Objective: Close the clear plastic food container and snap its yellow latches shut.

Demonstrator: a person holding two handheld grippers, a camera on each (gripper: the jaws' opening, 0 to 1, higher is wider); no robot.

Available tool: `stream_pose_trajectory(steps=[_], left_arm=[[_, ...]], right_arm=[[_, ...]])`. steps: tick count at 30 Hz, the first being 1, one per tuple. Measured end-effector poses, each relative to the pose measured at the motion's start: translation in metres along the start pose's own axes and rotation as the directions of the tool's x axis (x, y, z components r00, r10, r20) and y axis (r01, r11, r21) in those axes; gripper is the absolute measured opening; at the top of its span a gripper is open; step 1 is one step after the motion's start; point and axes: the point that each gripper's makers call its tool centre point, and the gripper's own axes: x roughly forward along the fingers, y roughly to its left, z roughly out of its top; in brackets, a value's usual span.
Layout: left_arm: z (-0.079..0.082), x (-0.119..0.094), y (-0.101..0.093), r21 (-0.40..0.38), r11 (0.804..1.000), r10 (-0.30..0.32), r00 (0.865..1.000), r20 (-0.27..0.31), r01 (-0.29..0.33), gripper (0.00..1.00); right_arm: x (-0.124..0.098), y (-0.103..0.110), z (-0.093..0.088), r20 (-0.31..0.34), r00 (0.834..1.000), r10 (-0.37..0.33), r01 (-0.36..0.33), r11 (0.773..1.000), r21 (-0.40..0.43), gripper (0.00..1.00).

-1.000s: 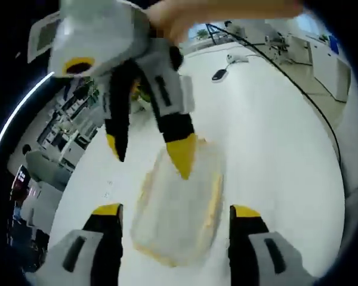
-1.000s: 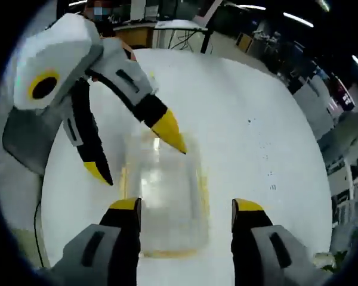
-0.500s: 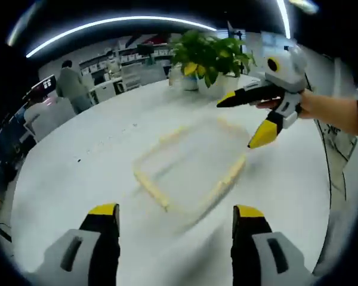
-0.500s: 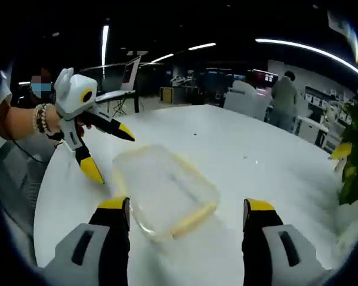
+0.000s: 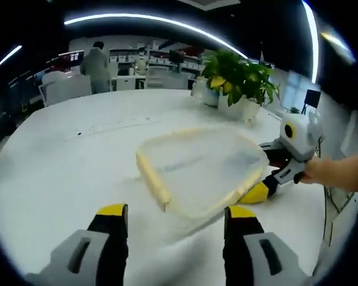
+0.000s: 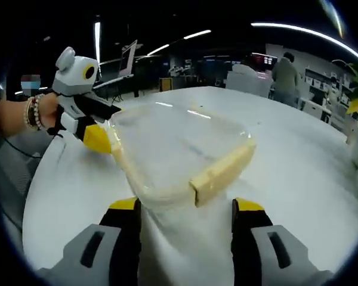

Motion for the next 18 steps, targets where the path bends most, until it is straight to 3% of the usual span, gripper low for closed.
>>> stream_pose_trajectory(steps=[2,4,5,6,7,14,18], left_arm=[[0.003,0.001,-0.003,0.028,1.000,-0.009,1.000,0.023,0.008,0.51],[0.006,0.000,-0.007,0.056,0.998,-0.032,0.999,0.041,0.030,0.36],[0.007,0.000,0.002,0.057,0.998,0.023,0.998,0.054,-0.026,0.36],[0.007,0.000,-0.003,0.057,0.998,-0.003,0.999,0.052,0.000,0.33],[0.007,-0.001,0.003,0.044,0.999,0.012,0.998,0.057,-0.014,0.31],[0.005,-0.011,0.032,0.018,0.997,0.078,0.996,0.048,-0.079,0.26],[0.002,-0.022,0.059,0.013,0.990,0.137,0.990,0.041,-0.138,0.25]], right_arm=[[0.003,-0.002,0.003,0.004,1.000,-0.014,0.014,0.999,-0.037,0.53],[0.004,-0.004,0.005,0.009,1.000,0.001,0.000,1.000,-0.028,0.50],[0.005,-0.005,0.005,0.011,1.000,-0.003,0.003,1.000,-0.018,0.50],[0.007,-0.005,0.007,0.020,1.000,0.001,-0.001,1.000,-0.008,0.49],[0.009,-0.005,0.007,0.019,1.000,0.000,0.001,1.000,-0.010,0.49],[0.036,0.004,0.024,0.004,1.000,0.027,-0.027,0.999,-0.041,0.47],[0.055,0.013,0.037,0.009,0.999,0.049,-0.048,0.997,-0.059,0.45]])
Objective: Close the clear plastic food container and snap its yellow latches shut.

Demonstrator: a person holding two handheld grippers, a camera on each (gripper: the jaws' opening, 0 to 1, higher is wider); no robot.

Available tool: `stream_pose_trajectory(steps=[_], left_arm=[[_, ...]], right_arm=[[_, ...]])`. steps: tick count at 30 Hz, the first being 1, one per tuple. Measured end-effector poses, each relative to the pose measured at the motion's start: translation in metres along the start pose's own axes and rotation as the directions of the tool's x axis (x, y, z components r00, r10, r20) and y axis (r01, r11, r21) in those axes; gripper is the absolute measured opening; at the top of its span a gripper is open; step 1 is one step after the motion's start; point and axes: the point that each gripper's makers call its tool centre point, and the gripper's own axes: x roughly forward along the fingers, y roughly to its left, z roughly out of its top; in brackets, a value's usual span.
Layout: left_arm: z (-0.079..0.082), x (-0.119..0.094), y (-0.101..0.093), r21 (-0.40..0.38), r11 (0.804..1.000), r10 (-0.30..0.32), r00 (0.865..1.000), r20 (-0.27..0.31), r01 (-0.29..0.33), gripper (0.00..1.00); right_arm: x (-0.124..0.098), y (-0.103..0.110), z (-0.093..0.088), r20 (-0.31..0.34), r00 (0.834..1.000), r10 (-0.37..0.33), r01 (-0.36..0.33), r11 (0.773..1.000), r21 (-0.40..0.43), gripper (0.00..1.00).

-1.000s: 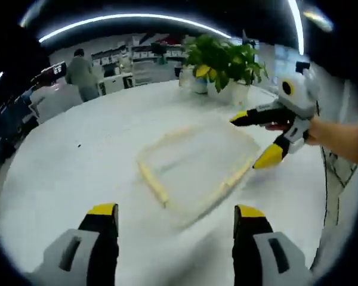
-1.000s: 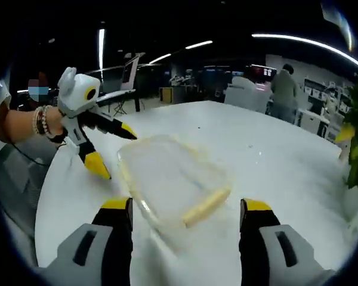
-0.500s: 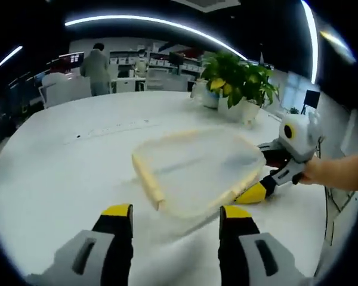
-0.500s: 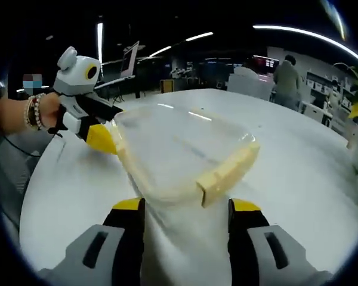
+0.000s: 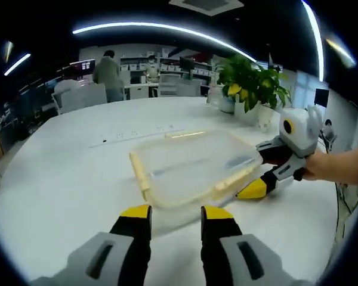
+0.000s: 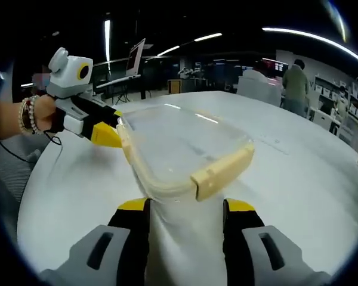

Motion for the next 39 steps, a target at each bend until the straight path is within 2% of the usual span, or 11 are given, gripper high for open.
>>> stream_pose_trajectory(steps=[4,7,8,13,19,31,33,35,37,39], left_arm=[[0.000,-0.004,0.027,0.008,0.999,0.050,0.999,-0.015,-0.050,0.25],[0.001,-0.003,0.044,0.046,0.996,0.082,0.996,-0.038,-0.080,0.24],[0.002,-0.003,0.051,0.035,0.995,0.095,0.995,-0.044,-0.093,0.24],[0.006,0.003,0.073,0.040,0.993,0.118,0.991,-0.064,-0.115,0.24],[0.011,0.008,0.092,0.047,0.991,0.132,0.988,-0.077,-0.129,0.24],[0.011,0.011,0.096,0.057,0.989,0.138,0.986,-0.094,-0.133,0.25],[0.012,0.009,0.094,0.051,0.990,0.133,0.987,-0.096,-0.128,0.27],[0.008,0.003,0.087,0.058,0.993,0.113,0.986,-0.124,-0.106,0.28],[0.005,-0.004,0.085,0.068,0.992,0.119,0.983,-0.137,-0.110,0.30],[0.005,-0.011,0.083,0.052,0.992,0.123,0.984,-0.130,-0.117,0.32]], right_arm=[[0.020,0.007,0.014,0.016,1.000,0.026,-0.026,1.000,-0.001,0.43],[0.034,0.007,0.024,0.019,0.999,0.041,-0.041,0.999,-0.003,0.42],[0.040,0.007,0.028,0.016,0.999,0.050,-0.049,0.999,-0.009,0.42],[0.058,0.004,0.041,-0.005,0.998,0.064,-0.064,0.996,-0.057,0.40],[0.070,0.000,0.052,0.001,0.998,0.067,-0.067,0.995,-0.069,0.38],[0.070,-0.001,0.058,0.005,0.997,0.074,-0.074,0.994,-0.074,0.35],[0.065,0.002,0.051,-0.032,0.996,0.083,-0.086,0.993,-0.087,0.33],[0.059,0.003,0.041,-0.076,0.994,0.074,-0.082,0.990,-0.111,0.34],[0.049,0.003,0.039,-0.071,0.995,0.071,-0.079,0.991,-0.107,0.37],[0.038,0.003,0.040,-0.047,0.996,0.070,-0.073,0.995,-0.063,0.39]])
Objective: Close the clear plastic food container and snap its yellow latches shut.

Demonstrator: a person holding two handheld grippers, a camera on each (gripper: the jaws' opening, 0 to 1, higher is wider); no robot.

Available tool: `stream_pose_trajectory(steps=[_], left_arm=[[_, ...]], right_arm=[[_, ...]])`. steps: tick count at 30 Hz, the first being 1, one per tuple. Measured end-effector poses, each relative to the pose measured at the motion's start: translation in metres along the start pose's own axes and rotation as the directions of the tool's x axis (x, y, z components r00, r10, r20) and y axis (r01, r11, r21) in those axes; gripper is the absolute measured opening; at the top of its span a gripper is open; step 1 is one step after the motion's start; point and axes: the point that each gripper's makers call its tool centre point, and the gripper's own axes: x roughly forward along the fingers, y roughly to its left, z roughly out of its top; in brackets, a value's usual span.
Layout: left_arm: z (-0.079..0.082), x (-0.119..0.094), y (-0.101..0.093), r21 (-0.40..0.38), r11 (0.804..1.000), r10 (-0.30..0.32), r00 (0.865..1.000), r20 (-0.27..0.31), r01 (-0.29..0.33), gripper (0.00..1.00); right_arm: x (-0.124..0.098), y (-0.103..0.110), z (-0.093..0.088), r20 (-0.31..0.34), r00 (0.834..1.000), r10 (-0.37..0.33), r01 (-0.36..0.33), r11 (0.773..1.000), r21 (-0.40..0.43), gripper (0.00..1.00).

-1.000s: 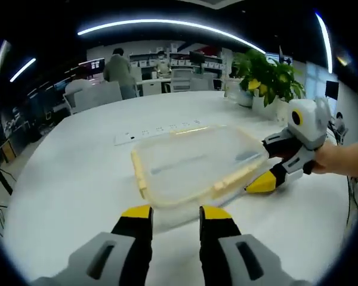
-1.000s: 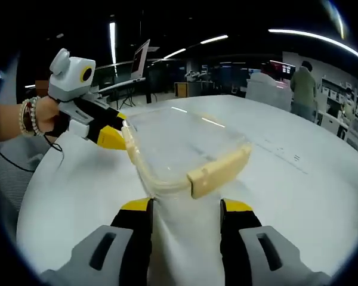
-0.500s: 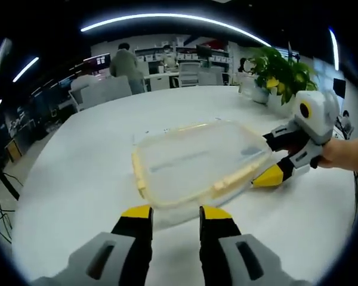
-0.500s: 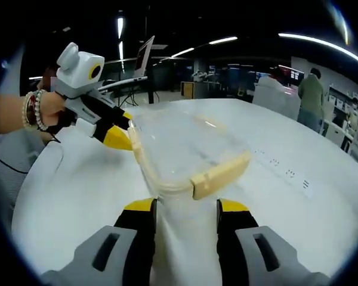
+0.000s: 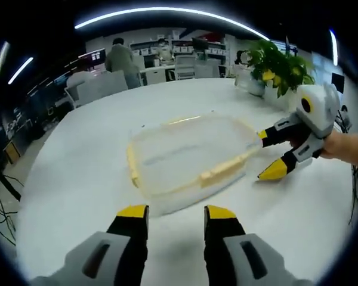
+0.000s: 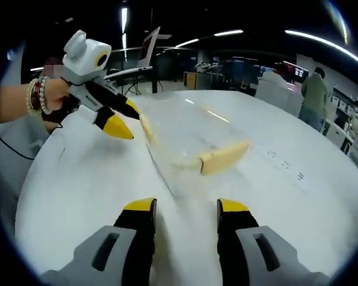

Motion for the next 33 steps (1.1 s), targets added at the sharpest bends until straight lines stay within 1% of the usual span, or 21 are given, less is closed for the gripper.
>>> stream_pose_trajectory(steps=[2,4,6,7,9,10,12,13,14,15,16,18,19,20,21,22,23,26,27,30,33], left_arm=[[0.000,-0.008,-0.006,-0.013,1.000,-0.012,1.000,0.004,0.012,0.35],[0.006,-0.017,-0.011,-0.018,1.000,-0.009,0.999,0.034,0.010,0.39],[0.016,-0.025,-0.021,-0.036,0.999,-0.036,0.996,0.079,0.039,0.48],[0.019,-0.029,-0.023,-0.038,0.998,-0.041,0.995,0.091,0.045,0.50],[0.025,-0.038,-0.027,-0.028,0.999,-0.039,0.993,0.111,0.042,0.50],[0.028,-0.041,-0.029,-0.031,0.998,-0.043,0.991,0.124,0.047,0.53],[0.038,-0.051,-0.034,-0.044,0.997,-0.054,0.984,0.169,0.062,0.60],[0.046,-0.057,-0.036,-0.035,0.997,-0.054,0.976,0.211,0.063,0.67],[0.052,-0.062,-0.037,-0.022,0.998,-0.048,0.970,0.237,0.055,0.72],[0.058,-0.070,-0.038,-0.003,0.999,-0.047,0.961,0.271,0.050,0.75],[0.059,-0.072,-0.040,0.000,0.999,-0.051,0.959,0.280,0.053,0.79],[0.062,-0.082,-0.044,-0.005,0.998,-0.063,0.954,0.294,0.067,0.86],[0.065,-0.088,-0.048,0.003,0.997,-0.077,0.946,0.313,0.080,0.93],[0.066,-0.091,-0.051,0.015,0.995,-0.096,0.943,0.318,0.096,0.98],[0.066,-0.094,-0.054,0.021,0.994,-0.112,0.944,0.312,0.111,0.99],[0.063,-0.099,-0.060,0.043,0.989,-0.149,0.945,0.290,0.143,0.99],[0.062,-0.101,-0.062,0.040,0.987,-0.160,0.947,0.279,0.154,0.99],[0.052,-0.113,-0.062,0.006,0.985,-0.169,0.961,0.220,0.172,0.99],[0.048,-0.118,-0.063,-0.016,0.983,-0.178,0.964,0.196,0.184,0.99],[0.046,-0.133,-0.059,-0.013,0.977,-0.205,0.958,0.202,0.212,0.99],[0.040,-0.154,-0.048,0.014,0.979,-0.204,0.955,0.214,0.206,0.99]], right_arm=[[-0.010,0.000,0.000,0.008,1.000,-0.010,0.010,0.999,0.052,0.42],[-0.019,0.001,0.002,0.016,1.000,-0.024,0.023,0.998,0.053,0.45],[-0.029,0.005,0.009,0.038,0.999,-0.032,0.029,0.998,0.062,0.47],[-0.033,0.007,0.013,0.047,0.998,-0.029,0.026,0.998,0.065,0.49],[-0.042,0.014,0.019,0.062,0.998,-0.023,0.018,0.997,0.075,0.51],[-0.045,0.017,0.022,0.066,0.998,-0.022,0.017,0.997,0.075,0.54],[-0.053,0.023,0.027,0.078,0.997,-0.029,0.023,0.997,0.076,0.59],[-0.057,0.025,0.030,0.087,0.996,-0.029,0.021,0.996,0.090,0.64],[-0.059,0.028,0.033,0.094,0.995,-0.025,0.015,0.994,0.109,0.68],[-0.064,0.032,0.035,0.094,0.995,-0.028,0.017,0.993,0.118,0.72],[-0.068,0.035,0.037,0.098,0.995,-0.034,0.023,0.993,0.115,0.78],[-0.076,0.041,0.044,0.122,0.991,-0.054,0.041,0.994,0.106,0.85],[-0.080,0.044,0.045,0.121,0.991,-0.059,0.047,0.994,0.104,0.87],[-0.083,0.046,0.046,0.122,0.990,-0.065,0.052,0.993,0.104,0.88],[-0.088,0.048,0.047,0.122,0.990,-0.075,0.062,0.992,0.105,0.89],[-0.091,0.049,0.047,0.122,0.989,-0.090,0.076,0.991,0.113,0.91],[-0.094,0.050,0.047,0.122,0.988,-0.099,0.085,0.989,0.119,0.93],[-0.105,0.054,0.047,0.124,0.981,-0.152,0.131,0.978,0.165,0.99],[-0.108,0.055,0.048,0.127,0.979,-0.162,0.139,0.976,0.168,1.00],[-0.118,0.068,0.052,0.130,0.975,-0.178,0.153,0.971,0.183,1.00],[-0.127,0.081,0.055,0.129,0.972,-0.198,0.169,0.965,0.203,1.00]])
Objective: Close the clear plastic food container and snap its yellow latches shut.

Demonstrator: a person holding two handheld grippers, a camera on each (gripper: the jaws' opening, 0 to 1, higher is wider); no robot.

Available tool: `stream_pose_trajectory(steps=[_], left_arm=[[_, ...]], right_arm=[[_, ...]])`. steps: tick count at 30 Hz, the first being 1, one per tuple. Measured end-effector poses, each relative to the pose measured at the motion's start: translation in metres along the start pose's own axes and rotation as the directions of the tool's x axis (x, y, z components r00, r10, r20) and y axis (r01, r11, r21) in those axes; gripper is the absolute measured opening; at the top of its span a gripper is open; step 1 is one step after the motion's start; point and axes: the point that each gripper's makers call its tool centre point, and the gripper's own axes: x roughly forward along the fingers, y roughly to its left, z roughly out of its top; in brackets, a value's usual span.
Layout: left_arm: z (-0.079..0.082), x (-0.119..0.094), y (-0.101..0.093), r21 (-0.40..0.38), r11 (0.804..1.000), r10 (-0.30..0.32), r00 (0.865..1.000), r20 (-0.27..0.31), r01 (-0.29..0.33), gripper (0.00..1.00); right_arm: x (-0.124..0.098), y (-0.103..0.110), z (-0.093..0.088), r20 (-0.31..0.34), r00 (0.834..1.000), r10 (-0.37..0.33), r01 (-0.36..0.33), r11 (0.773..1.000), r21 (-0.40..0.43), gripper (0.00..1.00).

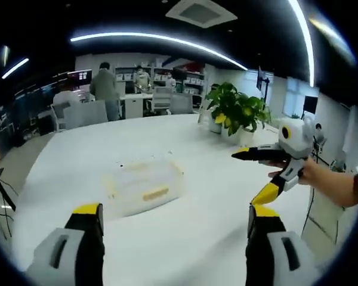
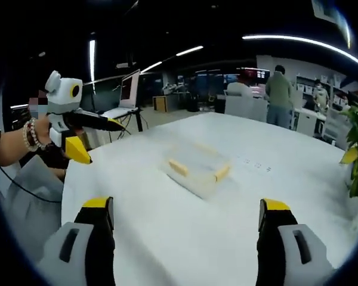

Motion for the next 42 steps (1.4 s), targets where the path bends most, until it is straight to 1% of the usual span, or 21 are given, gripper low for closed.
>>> stream_pose_trajectory(steps=[4,5,6,8,11,14,16,17,19,22,25,27,28,30,32,33,34,35,38,40,42], left_arm=[[-0.008,-0.032,0.010,-0.012,1.000,-0.002,1.000,0.019,0.003,0.99],[-0.010,-0.042,0.015,-0.041,0.999,0.005,0.999,0.036,-0.003,0.99],[-0.013,-0.049,0.018,-0.050,0.999,0.005,0.999,0.044,-0.003,0.99],[-0.019,-0.063,0.023,-0.058,0.998,0.000,0.999,0.051,0.003,0.99],[-0.031,-0.090,0.036,-0.093,0.996,0.014,0.997,0.070,-0.007,0.99],[-0.044,-0.110,0.043,-0.096,0.995,0.018,0.998,0.066,-0.012,0.98],[-0.052,-0.129,0.050,-0.076,0.997,0.036,0.997,0.065,-0.031,0.94],[-0.053,-0.137,0.055,-0.070,0.996,0.055,0.996,0.074,-0.050,0.93],[-0.058,-0.156,0.064,-0.061,0.996,0.076,0.993,0.090,-0.071,0.95],[-0.073,-0.184,0.082,-0.042,0.991,0.132,0.988,0.075,-0.129,0.95],[-0.086,-0.206,0.096,-0.016,0.983,0.181,0.981,0.071,-0.181,0.94],[-0.095,-0.217,0.103,-0.019,0.980,0.198,0.977,0.073,-0.197,0.93],[-0.097,-0.219,0.104,-0.019,0.979,0.202,0.977,0.074,-0.202,0.93],[-0.110,-0.227,0.109,-0.011,0.977,0.212,0.976,0.058,-0.212,0.93],[-0.124,-0.231,0.112,-0.015,0.978,0.207,0.977,0.048,-0.207,0.93],[-0.136,-0.232,0.113,-0.057,0.979,0.200,0.979,0.028,-0.198,0.93],[-0.142,-0.233,0.115,-0.077,0.977,0.202,0.979,0.017,-0.200,0.93],[-0.146,-0.234,0.116,-0.080,0.976,0.204,0.979,0.019,-0.202,0.93],[-0.162,-0.236,0.114,-0.094,0.976,0.200,0.980,0.012,-0.198,0.93],[-0.171,-0.235,0.110,-0.104,0.975,0.199,0.980,0.002,-0.198,0.92],[-0.179,-0.231,0.102,-0.117,0.976,0.183,0.983,-0.005,-0.183,0.92]], right_arm=[[-0.011,0.019,0.002,0.023,1.000,-0.009,0.009,1.000,0.006,1.00],[-0.013,0.022,0.000,0.018,1.000,-0.012,0.012,1.000,-0.002,1.00],[-0.015,0.028,-0.004,-0.001,1.000,-0.019,0.019,1.000,-0.009,1.00],[-0.021,0.038,-0.008,-0.014,0.999,-0.037,0.037,0.999,-0.010,1.00],[-0.033,0.053,-0.006,0.012,0.998,-0.061,0.061,0.998,-0.001,0.99],[-0.042,0.069,-0.008,0.028,0.996,-0.081,0.080,0.997,0.022,0.99],[-0.049,0.083,-0.008,0.063,0.994,-0.085,0.081,0.995,0.066,0.98],[-0.052,0.094,-0.006,0.096,0.992,-0.079,0.068,0.991,0.111,0.96],[-0.057,0.107,-0.005,0.132,0.988,-0.075,0.054,0.986,0.156,0.95],[-0.061,0.123,-0.012,0.128,0.989,-0.078,0.056,0.984,0.169,0.95],[-0.059,0.133,-0.021,0.107,0.991,-0.074,0.052,0.979,0.195,0.94],[-0.058,0.142,-0.026,0.096,0.992,-0.084,0.064,0.977,0.203,0.93],[-0.059,0.147,-0.029,0.091,0.991,-0.099,0.079,0.977,0.196,0.92],[-0.060,0.153,-0.031,0.089,0.989,-0.116,0.099,0.978,0.181,0.92],[-0.061,0.166,-0.037,0.083,0.991,-0.107,0.091,0.980,0.178,0.91],[-0.061,0.174,-0.041,0.085,0.991,-0.100,0.080,0.975,0.208,0.91],[-0.061,0.178,-0.042,0.091,0.991,-0.099,0.075,0.969,0.235,0.91],[-0.062,0.184,-0.044,0.107,0.989,-0.097,0.066,0.963,0.263,0.91],[-0.067,0.192,-0.049,0.113,0.987,-0.118,0.082,0.956,0.280,0.90],[-0.070,0.198,-0.052,0.102,0.985,-0.139,0.106,0.956,0.273,0.88],[-0.072,0.199,-0.057,0.074,0.984,-0.162,0.143,0.967,0.213,0.87]])
